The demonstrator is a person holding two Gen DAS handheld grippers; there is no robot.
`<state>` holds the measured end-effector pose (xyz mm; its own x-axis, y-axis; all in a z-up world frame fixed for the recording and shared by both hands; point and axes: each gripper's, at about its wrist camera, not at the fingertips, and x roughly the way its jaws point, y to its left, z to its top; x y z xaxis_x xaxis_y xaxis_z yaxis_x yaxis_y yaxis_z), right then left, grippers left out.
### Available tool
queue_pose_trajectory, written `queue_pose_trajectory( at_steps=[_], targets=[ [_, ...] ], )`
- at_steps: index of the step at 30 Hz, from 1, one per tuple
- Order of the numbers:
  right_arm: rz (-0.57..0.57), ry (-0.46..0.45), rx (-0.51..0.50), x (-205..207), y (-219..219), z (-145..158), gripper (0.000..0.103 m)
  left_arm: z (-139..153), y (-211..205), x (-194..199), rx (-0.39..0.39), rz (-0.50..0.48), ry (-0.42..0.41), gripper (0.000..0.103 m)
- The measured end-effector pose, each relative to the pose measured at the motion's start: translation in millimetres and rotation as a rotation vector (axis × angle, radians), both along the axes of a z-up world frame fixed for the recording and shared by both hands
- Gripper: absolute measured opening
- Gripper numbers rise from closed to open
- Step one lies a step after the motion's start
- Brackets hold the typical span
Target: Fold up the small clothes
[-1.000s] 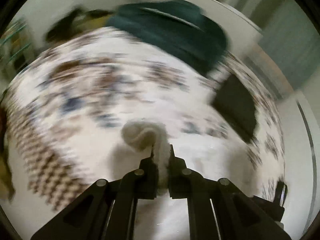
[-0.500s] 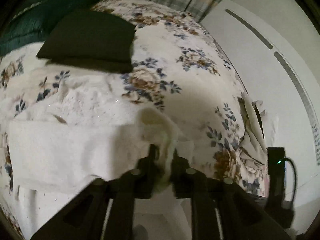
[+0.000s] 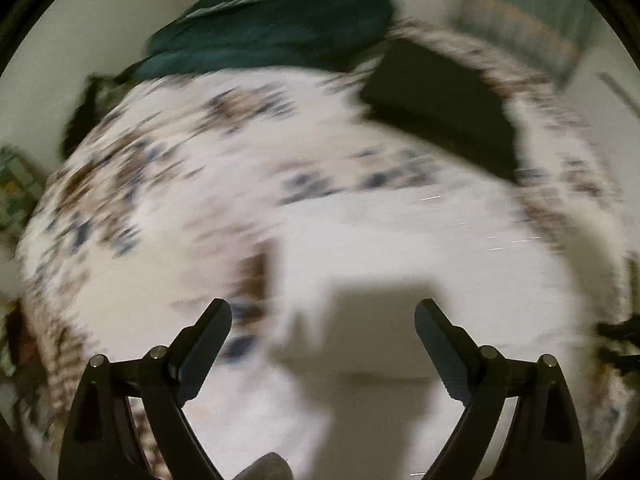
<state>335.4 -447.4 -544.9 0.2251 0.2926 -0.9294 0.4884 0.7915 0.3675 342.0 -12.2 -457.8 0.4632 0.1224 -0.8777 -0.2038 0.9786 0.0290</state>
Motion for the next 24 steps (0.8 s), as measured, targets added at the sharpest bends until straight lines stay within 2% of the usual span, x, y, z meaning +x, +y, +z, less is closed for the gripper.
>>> queue_pose_trajectory(
  at_steps=[3,4,5,6,10,13,16,19,20,21,22,23,24],
  targets=[
    [-0.067,0.047,0.01,14,-3,-20,0.062,-21,35,-1,-0.002,0.079,0.046,0.093],
    [-0.075,0.058,0.024,17,-2,-24,0.053,-25,41,0,-0.01,0.091,0.051,0.093],
    [-0.08,0.055,0.031,19,0,-26,0.018,-34,44,6,-0.028,0.101,0.056,0.093],
    [-0.08,0.059,0.004,20,3,-24,0.007,-39,44,11,-0.033,0.105,0.059,0.093],
    [-0.089,0.003,-0.081,2,9,13,0.007,-52,44,39,-0.07,0.09,0.066,0.093],
    [-0.107,-0.002,-0.129,-13,10,34,0.007,-62,38,64,-0.09,0.032,0.076,0.094],
    [-0.135,0.048,-0.15,-23,6,31,0.007,-73,30,88,-0.061,-0.046,0.091,0.094],
    [-0.118,0.137,-0.166,-23,3,3,0.007,-87,28,104,-0.039,-0.093,0.123,0.093],
    [-0.1,0.166,-0.155,-22,3,-6,0.011,-90,29,107,-0.035,-0.101,0.134,0.093],
    [-0.079,0.187,-0.147,-22,4,-14,0.02,-90,31,107,-0.045,-0.112,0.136,0.093],
    [-0.063,0.203,-0.145,-22,5,-15,0.024,-87,32,106,-0.047,-0.117,0.13,0.093],
    [-0.058,0.197,-0.146,-24,6,-11,0.037,-82,32,104,-0.046,-0.122,0.118,0.093],
    [-0.053,0.181,-0.147,-26,6,-4,0.044,-73,32,97,-0.055,-0.133,0.098,0.093]
  ],
)
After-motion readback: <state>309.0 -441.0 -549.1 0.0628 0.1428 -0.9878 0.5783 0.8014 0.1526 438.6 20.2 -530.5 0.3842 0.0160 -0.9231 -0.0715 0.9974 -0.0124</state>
